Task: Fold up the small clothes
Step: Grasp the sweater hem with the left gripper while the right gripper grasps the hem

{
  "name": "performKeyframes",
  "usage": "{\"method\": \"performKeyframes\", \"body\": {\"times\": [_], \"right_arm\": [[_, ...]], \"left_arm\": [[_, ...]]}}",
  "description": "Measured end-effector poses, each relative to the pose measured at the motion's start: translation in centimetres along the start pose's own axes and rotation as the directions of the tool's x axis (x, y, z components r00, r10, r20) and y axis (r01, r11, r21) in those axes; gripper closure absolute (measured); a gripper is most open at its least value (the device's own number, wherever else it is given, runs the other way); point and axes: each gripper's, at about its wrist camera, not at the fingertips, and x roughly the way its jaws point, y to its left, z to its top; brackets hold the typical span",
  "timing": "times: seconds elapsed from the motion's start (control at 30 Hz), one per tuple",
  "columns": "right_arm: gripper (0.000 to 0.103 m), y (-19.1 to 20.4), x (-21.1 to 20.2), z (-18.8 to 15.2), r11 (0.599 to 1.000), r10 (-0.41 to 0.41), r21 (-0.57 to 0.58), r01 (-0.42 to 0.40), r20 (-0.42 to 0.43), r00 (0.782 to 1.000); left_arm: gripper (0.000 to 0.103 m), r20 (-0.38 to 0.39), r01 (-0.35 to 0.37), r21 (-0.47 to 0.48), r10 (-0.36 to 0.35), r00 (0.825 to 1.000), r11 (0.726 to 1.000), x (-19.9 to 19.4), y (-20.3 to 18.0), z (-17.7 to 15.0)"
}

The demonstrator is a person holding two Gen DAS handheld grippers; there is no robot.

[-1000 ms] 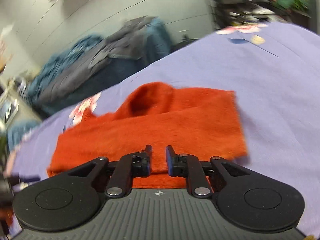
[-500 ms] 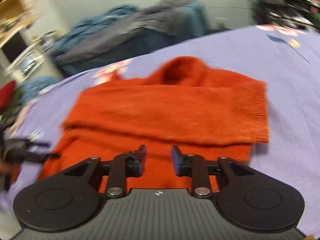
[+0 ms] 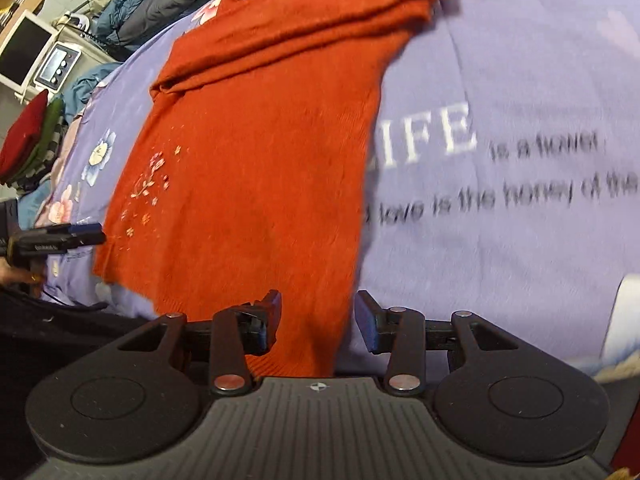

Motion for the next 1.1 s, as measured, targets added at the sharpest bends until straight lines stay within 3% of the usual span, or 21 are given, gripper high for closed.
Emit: {"method": "performKeyframes", "body": {"times": [0.13,0.2,0.53,0.67,0.7,0.77,0.8,0.83,0.93,0.97,1.1], "right_arm": [[0.032,0.6,0.2,-0.9,1.0,-0.004,-0.007,0.004,-0.021,1.0],[0.032,0.3,0.3,-1.4,1.0,-0.008,-0.009,0.007,-0.027,1.0],[0.032,-0.2,1.5,-2.4,0.999,0.032,0.013,-0.031,-0.095,0.995],[0.032,-0.2,2.2,-2.7,0.999,0.044,0.029,-0.041,-0.121,0.992],[0.034,-0.1,2.4,-2.7,0.999,0.045,0.034,-0.041,-0.125,0.991],[0.039,0.1,2.6,-2.6,0.998,0.063,0.026,-0.06,-0.132,0.989],[0.047,0.2,2.7,-2.5,0.998,0.066,0.023,-0.063,-0.143,0.988],[0.064,0.2,2.7,-2.5,0.998,0.066,0.02,-0.063,-0.151,0.986],[0.09,0.1,2.5,-2.6,0.997,0.073,0.03,-0.069,-0.159,0.985],[0.094,-0.1,2.3,-2.5,0.996,0.08,0.041,-0.074,-0.154,0.985],[0.094,-0.3,1.3,-1.6,0.991,0.117,0.08,-0.108,-0.119,0.986]], "left_arm": [[0.032,-0.012,-0.004,-0.019,0.004,1.0,1.0,0.6,-0.1,-1.2],[0.041,-0.039,-0.002,-0.018,0.002,0.999,1.0,1.0,-0.2,-1.4],[0.046,-0.07,0.016,-0.085,-0.022,0.997,0.996,1.2,0.5,-3.0],[0.074,-0.093,0.007,-0.083,-0.015,0.996,0.997,1.5,0.1,-2.8],[0.076,-0.098,0.011,-0.085,-0.019,0.995,0.996,1.6,0.0,-2.6],[0.082,-0.108,0.013,-0.078,-0.021,0.994,0.997,1.8,-0.2,-2.4],[0.085,-0.113,0.019,-0.076,-0.027,0.993,0.997,1.8,-0.3,-2.4],[0.088,-0.117,0.025,-0.077,-0.034,0.993,0.997,2.0,-0.4,-2.3],[0.093,-0.115,0.04,-0.075,-0.049,0.992,0.996,1.9,-0.4,-2.2],[0.093,-0.114,0.044,-0.076,-0.053,0.992,0.996,1.8,-0.4,-2.1],[0.094,-0.082,0.074,-0.096,-0.082,0.993,0.993,1.0,-0.2,-1.4]]}}
